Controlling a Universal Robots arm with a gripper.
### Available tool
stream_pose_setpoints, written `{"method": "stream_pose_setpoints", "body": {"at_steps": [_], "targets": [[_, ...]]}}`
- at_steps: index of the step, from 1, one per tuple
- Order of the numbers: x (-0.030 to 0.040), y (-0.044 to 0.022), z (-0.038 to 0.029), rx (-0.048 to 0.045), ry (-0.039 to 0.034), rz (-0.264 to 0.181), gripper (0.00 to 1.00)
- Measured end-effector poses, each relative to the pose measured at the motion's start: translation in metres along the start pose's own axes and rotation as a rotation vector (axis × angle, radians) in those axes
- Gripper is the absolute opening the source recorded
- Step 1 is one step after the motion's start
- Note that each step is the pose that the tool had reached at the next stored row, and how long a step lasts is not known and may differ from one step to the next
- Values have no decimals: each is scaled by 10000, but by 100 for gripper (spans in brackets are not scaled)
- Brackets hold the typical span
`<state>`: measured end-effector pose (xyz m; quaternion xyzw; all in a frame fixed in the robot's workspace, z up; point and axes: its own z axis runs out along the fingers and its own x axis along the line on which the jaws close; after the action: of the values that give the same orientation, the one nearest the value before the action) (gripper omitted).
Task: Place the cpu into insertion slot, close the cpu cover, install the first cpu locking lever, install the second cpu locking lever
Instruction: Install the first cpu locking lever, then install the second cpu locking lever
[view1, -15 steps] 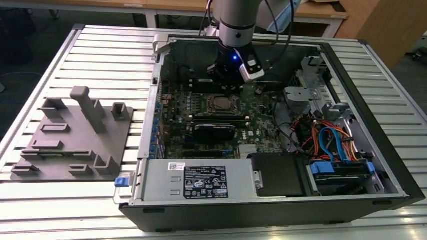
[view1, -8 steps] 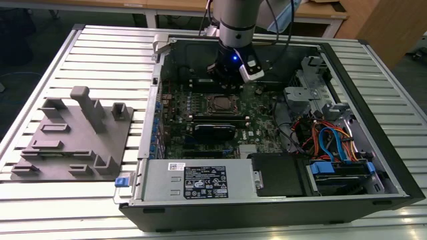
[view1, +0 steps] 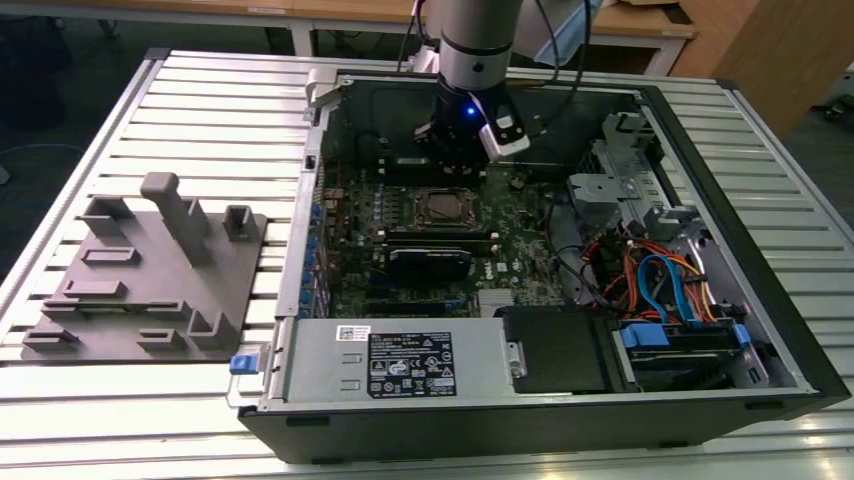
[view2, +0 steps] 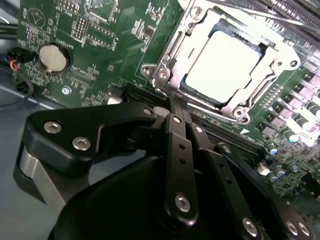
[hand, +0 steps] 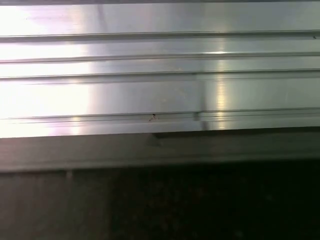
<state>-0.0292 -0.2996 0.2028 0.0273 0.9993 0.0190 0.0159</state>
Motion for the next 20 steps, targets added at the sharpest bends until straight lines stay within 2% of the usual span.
{"method": "stream_pose_setpoints", "body": {"at_steps": [4, 15, 20], "targets": [[-2, -50, -1, 88, -4, -1, 10], [-3, -65, -2, 89, -5, -2, 10], [-5, -97, -4, 92, -4, -2, 10]]}}
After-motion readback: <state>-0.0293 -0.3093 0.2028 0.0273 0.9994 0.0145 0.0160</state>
